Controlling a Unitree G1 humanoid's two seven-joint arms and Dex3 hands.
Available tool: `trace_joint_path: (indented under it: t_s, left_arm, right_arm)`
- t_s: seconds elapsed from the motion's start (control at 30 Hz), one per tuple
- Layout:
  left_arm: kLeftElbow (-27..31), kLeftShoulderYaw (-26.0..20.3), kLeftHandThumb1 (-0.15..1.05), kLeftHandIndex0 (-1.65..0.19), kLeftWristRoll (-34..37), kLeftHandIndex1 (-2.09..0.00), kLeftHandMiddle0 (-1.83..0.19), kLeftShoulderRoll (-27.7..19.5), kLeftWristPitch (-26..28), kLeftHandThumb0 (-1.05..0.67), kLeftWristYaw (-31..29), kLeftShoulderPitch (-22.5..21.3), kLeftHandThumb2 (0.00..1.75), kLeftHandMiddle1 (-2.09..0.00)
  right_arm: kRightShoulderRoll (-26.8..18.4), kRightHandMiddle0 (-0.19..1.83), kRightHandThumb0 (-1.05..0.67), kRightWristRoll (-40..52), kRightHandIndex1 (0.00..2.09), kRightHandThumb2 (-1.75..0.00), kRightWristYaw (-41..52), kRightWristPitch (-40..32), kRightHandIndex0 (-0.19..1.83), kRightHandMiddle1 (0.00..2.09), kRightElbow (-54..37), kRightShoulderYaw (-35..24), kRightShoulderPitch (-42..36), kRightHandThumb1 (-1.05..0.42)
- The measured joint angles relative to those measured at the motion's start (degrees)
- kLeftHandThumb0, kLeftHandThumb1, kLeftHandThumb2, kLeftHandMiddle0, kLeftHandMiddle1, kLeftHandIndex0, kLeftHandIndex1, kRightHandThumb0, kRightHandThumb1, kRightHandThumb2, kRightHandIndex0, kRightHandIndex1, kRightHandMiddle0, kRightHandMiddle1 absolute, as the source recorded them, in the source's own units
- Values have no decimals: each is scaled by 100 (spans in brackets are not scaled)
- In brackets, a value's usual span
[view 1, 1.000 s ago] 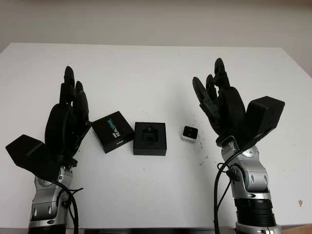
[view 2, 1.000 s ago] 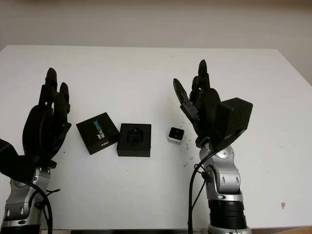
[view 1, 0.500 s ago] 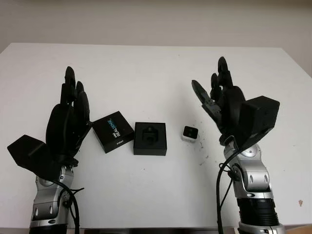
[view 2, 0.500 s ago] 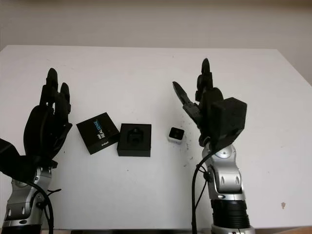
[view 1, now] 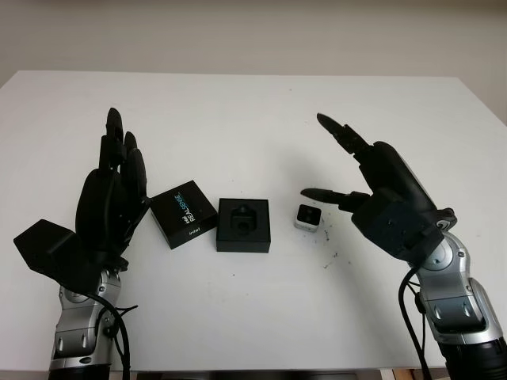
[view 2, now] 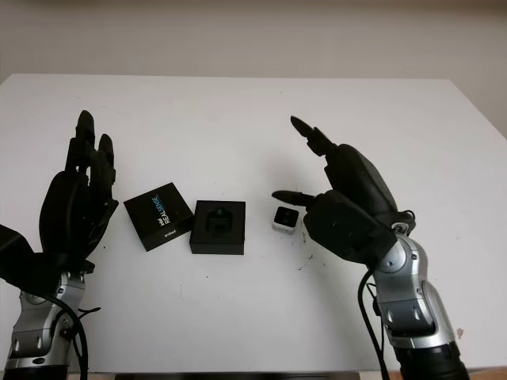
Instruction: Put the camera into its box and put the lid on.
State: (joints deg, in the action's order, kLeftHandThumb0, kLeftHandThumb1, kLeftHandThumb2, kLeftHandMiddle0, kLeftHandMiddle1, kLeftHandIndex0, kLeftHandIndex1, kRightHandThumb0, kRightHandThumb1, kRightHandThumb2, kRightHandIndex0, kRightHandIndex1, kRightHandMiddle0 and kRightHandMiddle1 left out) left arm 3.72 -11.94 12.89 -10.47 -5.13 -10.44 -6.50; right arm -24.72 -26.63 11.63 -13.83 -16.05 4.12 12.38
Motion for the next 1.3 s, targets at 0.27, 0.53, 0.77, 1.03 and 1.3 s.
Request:
trace_joint_path:
  t_s: [0.27, 0.53, 0.77, 1.03, 1.3]
  left_arm:
    - [0, -5, 105, 19, 7, 0, 19, -2, 5, -68, -24, 0, 65, 0]
    - [1, -6, 105, 19, 20, 0, 19, -8, 13, -68, -30, 0, 64, 0]
    - [1, -4, 105, 19, 19, 0, 19, -8, 45, -68, -13, 0, 62, 0]
    - [1, -3, 105, 19, 18, 0, 19, -7, 46, -68, 13, 0, 62, 0]
    - [1, -4, 105, 19, 0, 0, 19, -7, 45, -68, 16, 1, 62, 0]
  right_arm:
    - [-98, 39, -55, -873, 14, -5, 206, -295, 39, 9, -253, 302, -149, -81]
    - [-44, 43, -54, -1337, 16, -5, 217, -460, 47, 8, -252, 527, -168, -80]
    - [-16, 48, -53, -1612, 18, -5, 235, -505, 50, 9, -159, 693, -167, -80]
    - [12, 51, -56, -1788, 81, -5, 218, -502, 28, 20, -55, 749, -165, -82]
    - [12, 31, -57, -1985, 134, -5, 219, -505, 2, 68, 8, 801, -162, -83]
